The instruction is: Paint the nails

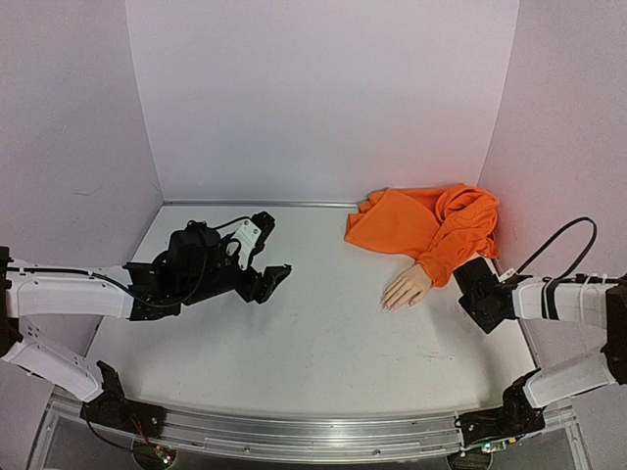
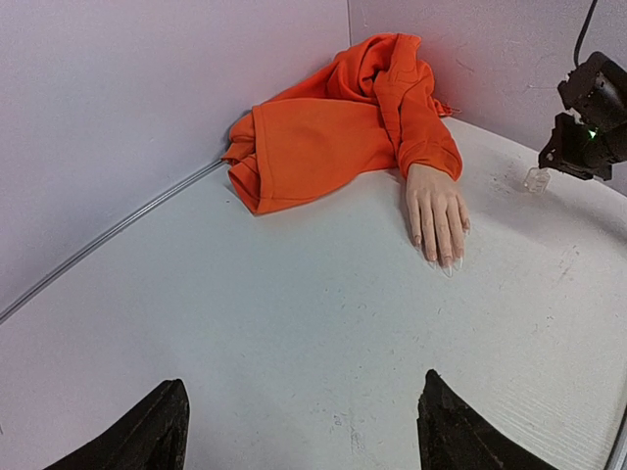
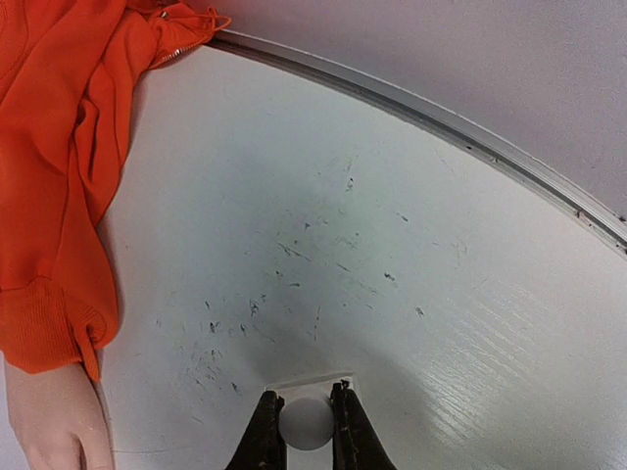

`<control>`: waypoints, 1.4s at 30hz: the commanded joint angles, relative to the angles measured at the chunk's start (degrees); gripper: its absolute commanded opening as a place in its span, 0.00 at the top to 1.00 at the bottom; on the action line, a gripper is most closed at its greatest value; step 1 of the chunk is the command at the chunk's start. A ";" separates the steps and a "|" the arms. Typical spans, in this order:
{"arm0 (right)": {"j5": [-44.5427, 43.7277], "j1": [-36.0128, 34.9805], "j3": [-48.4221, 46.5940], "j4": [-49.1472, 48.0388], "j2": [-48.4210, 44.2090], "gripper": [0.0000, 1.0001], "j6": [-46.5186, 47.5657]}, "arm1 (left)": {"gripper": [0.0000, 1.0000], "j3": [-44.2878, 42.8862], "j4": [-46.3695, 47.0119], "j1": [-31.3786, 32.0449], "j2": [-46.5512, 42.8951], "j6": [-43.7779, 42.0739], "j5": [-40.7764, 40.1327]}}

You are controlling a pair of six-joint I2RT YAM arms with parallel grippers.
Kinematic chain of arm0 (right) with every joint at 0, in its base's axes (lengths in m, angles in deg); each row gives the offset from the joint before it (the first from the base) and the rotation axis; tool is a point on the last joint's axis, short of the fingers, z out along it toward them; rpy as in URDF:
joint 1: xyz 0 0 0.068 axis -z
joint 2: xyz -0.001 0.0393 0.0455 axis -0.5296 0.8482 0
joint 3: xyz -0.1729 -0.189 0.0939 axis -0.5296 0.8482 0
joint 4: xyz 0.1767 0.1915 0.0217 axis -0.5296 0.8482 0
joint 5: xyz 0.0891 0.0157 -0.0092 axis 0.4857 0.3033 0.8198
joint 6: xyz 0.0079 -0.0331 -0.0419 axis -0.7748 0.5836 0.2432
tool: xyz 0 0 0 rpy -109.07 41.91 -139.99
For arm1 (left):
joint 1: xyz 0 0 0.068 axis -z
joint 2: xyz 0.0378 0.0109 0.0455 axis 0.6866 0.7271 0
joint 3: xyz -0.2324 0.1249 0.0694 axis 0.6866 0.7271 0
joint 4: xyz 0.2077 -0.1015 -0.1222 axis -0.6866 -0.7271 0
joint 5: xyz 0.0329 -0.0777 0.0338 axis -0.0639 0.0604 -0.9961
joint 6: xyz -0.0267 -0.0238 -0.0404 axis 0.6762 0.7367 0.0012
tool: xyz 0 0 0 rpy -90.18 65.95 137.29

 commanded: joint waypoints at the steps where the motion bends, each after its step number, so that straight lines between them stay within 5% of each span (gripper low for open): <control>1: -3.32 0.27 -0.01 2.93 1.47 1.00 -3.07 | 0.19 -0.40 2.67 -0.46 -1.76 0.23 -0.31; 10: -3.29 0.33 -0.60 3.02 2.73 0.95 -3.03 | 0.19 -0.55 2.59 -0.48 -1.87 0.77 -1.29; 24: -3.72 0.31 -1.92 3.23 -8.21 0.47 5.27 | 0.17 3.88 2.50 -11.89 -9.03 9.96 0.46; 27: -3.12 0.33 -4.03 3.05 -13.95 0.32 12.32 | 0.16 5.45 2.42 -14.32 -13.10 9.60 -2.13; 34: 12.23 0.31 -10.93 -8.38 -28.21 0.02 48.76 | 0.13 6.42 -1.25 -26.11 -23.25 9.89 -4.82; 42: 14.66 0.28 -25.75 -6.04 -28.84 0.02 64.02 | 0.12 -0.22 -10.67 -37.02 -29.74 8.02 -3.94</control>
